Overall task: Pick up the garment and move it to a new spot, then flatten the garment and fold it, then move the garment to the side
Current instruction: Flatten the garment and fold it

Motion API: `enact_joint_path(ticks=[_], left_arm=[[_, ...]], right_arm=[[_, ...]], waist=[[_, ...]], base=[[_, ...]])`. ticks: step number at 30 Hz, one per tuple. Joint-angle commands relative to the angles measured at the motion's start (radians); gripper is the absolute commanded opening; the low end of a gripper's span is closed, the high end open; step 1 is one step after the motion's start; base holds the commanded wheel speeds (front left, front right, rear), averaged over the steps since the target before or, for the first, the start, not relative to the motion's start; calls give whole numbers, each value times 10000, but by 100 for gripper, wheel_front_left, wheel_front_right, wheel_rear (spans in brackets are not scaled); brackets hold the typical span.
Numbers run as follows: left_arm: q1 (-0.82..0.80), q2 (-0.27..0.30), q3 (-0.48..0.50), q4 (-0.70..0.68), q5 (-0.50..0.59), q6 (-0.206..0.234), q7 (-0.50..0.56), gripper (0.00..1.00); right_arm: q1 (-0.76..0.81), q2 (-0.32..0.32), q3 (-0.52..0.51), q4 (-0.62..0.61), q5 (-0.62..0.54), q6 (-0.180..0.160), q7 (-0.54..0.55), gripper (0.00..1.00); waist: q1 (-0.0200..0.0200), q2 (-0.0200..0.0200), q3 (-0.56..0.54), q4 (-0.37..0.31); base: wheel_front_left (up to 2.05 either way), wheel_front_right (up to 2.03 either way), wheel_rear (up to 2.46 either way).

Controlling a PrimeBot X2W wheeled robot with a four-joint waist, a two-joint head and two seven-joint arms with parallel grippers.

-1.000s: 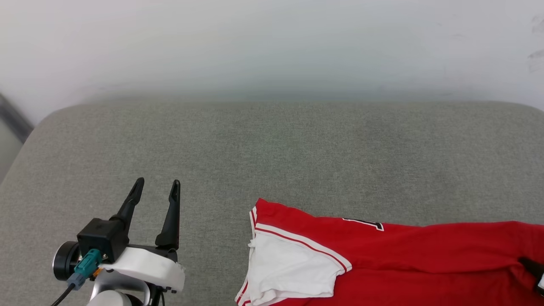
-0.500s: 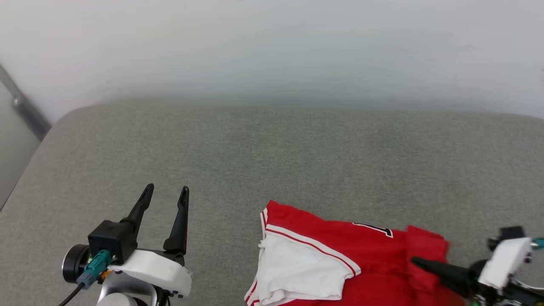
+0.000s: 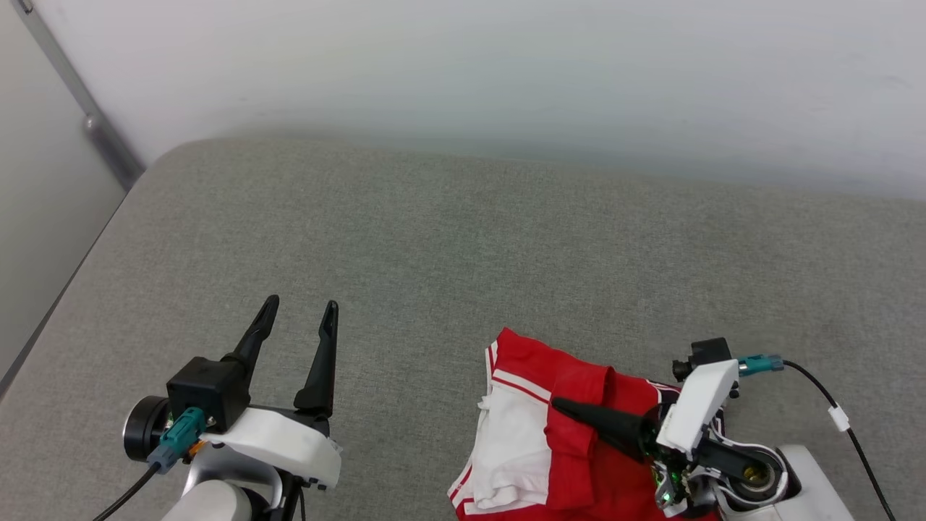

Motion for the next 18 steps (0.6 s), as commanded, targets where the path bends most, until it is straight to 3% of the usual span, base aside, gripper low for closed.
enact_joint_path(ticks=[1, 2, 3, 4, 5, 14, 18], left_arm=[[-133, -58, 1, 50, 40, -12, -55, 100], [-157, -77, 3, 69, 39, -23, -79, 100], [-172, -106, 3, 102, 29, -36, -105, 100], [-179, -122, 0, 138, 25, -44, -108, 100], [-184, -128, 2, 172, 22, -51, -125, 100], [-185, -127, 7, 330, -8, -79, -205, 100], [-171, -96, 1, 348, 1, -30, -205, 100]], right_arm=[[-238, 9, 291, 112, -141, -1, -327, 0], [-322, 6, 462, 183, -272, -1, -629, 5], [-390, 6, 659, 239, -343, -1, -807, 33], [-452, 8, 849, 241, -299, -1, -926, 80], [-511, 11, 974, 260, -252, -1, -1030, 100], [-1026, -243, 2058, -433, -1365, -1, -1346, 100], [-1147, -1229, 2985, -1641, -3361, -1, -2462, 100]], waist=[[0, 0, 147, 136], [0, 0, 193, 176], [0, 0, 233, 211], [0, 0, 263, 238], [0, 0, 281, 251], [0, 0, 283, 101], [0, 0, 214, -107]], base=[[0, 0, 0], [0, 0, 0], [0, 0, 0], [0, 0, 0], [0, 0, 0], [0, 0, 0], [0, 0, 0]])
